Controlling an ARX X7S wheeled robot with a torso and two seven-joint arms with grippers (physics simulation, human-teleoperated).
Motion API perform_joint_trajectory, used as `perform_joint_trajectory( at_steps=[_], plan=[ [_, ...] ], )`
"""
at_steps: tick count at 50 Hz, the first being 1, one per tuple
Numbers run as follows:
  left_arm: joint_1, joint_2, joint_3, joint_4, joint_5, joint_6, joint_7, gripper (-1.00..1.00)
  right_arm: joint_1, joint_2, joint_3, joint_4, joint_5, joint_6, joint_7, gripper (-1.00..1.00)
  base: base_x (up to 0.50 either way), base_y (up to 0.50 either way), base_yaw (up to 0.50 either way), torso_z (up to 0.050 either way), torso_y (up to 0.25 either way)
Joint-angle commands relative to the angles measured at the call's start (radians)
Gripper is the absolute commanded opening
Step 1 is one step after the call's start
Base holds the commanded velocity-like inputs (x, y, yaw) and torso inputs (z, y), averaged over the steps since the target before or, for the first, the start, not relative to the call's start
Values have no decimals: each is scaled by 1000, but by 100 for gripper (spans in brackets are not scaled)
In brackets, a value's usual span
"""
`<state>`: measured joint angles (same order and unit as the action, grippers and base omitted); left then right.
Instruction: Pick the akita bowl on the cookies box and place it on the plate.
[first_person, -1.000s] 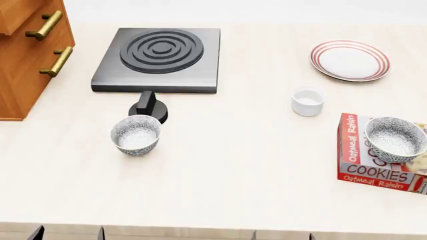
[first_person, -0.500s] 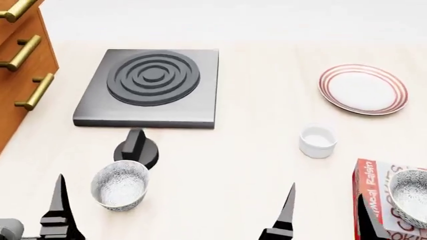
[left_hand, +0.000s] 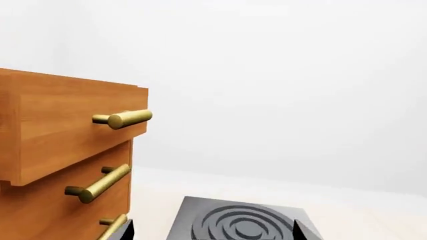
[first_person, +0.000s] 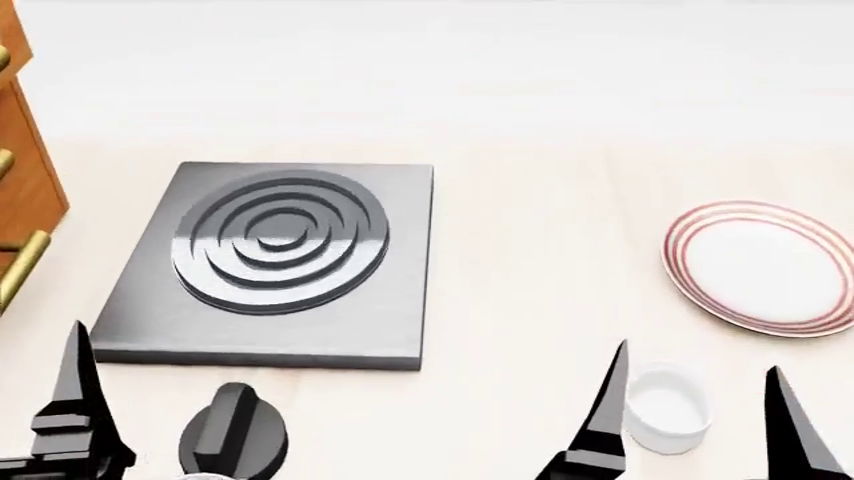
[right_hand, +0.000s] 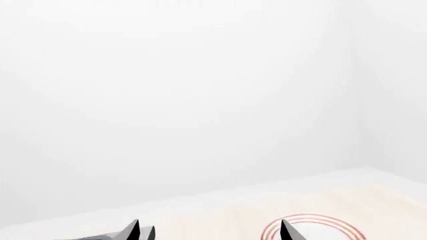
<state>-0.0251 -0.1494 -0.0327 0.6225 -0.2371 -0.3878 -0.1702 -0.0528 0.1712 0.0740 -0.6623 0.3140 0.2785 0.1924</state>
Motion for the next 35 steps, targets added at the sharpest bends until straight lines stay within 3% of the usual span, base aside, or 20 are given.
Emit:
perform_joint_trajectory(
  at_steps=[1,8,9,35],
  plan=[
    [6,-5,-1,6,-13,7,-13,100,-8,11,-2,-9,0,-19,6,100,500,0,0,0,0],
    [15,-9,1,-5,-17,27,-14,100,-16,10,-6,-1,-4,-48,6,100,500,0,0,0,2],
    [19,-13,-38,39,-48,31,-18,100,-32,18,58,-67,-15,-91,33,100,-246,-500,0,0,0],
    [19,-36,-14,47,-62,29,-33,100,-33,40,55,-73,-2,-95,51,100,-254,-500,0,0,0]
  ],
)
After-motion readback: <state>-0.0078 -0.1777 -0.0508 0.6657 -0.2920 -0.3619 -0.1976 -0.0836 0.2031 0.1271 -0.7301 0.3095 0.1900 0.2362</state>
